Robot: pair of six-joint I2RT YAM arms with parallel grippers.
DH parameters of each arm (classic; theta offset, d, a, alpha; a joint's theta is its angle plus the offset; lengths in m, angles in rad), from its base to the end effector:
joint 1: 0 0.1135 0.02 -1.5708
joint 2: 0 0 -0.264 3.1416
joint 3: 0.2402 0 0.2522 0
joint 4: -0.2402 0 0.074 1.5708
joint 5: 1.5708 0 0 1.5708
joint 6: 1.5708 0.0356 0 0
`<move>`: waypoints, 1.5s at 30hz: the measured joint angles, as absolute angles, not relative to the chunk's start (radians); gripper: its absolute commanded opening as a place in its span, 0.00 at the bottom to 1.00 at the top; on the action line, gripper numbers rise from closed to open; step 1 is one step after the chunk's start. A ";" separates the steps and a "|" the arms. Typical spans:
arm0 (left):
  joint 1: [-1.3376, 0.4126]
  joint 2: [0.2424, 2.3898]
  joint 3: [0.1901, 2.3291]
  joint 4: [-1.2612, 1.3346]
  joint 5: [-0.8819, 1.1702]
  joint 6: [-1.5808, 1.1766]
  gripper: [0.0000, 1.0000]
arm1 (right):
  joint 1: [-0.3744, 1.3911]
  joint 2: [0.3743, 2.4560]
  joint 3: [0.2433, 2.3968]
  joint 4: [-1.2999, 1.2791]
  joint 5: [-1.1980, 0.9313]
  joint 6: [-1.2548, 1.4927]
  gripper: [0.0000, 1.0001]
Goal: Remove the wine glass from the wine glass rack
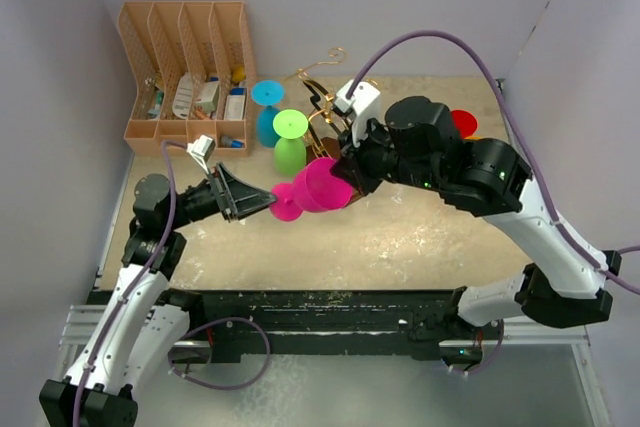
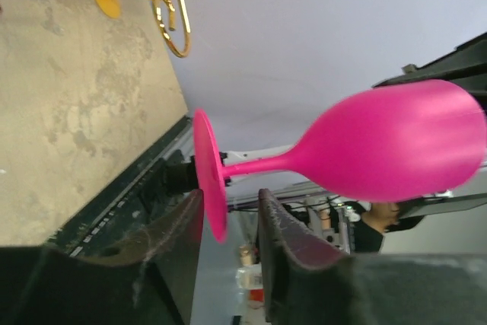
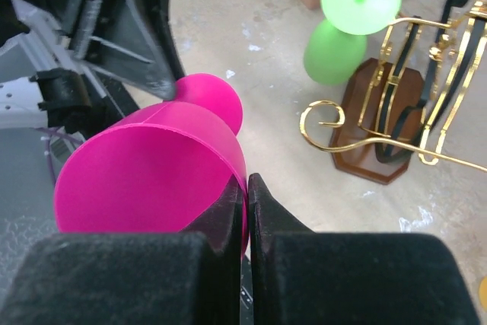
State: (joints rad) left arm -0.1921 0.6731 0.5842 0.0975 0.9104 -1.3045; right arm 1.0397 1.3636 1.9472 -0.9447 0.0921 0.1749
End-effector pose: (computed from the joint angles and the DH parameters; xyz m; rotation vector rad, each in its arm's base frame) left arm 0.1504 -0.0579 0.3169 -0.1864 1.9043 -1.7929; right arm 0.1241 0.2048 0.5182 -0.7793 1.8404 0.7124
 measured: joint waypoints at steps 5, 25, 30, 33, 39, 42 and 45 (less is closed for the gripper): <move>-0.192 0.674 0.660 0.018 0.905 -1.238 0.70 | 0.981 1.327 1.951 -0.954 0.126 0.190 0.00; -0.192 0.735 0.788 -0.256 0.788 -0.951 0.73 | 0.955 1.033 1.799 -1.161 0.542 0.417 0.00; -0.192 0.735 0.788 -0.257 0.788 -0.944 0.73 | 0.917 1.042 1.706 -1.184 0.614 0.477 0.00; -0.192 0.728 0.788 -0.263 0.787 -0.933 0.73 | 0.878 1.037 1.665 -1.184 0.615 0.493 0.00; -0.192 0.720 0.788 -0.273 0.788 -0.918 0.73 | 0.738 1.014 1.517 -1.136 0.549 0.474 0.00; -0.192 0.718 0.788 -0.279 0.788 -0.911 0.73 | 0.563 1.023 1.436 -1.069 0.439 0.423 0.00; -0.192 0.713 0.789 -0.288 0.788 -0.901 0.73 | 0.372 1.064 1.368 -0.990 0.314 0.386 0.00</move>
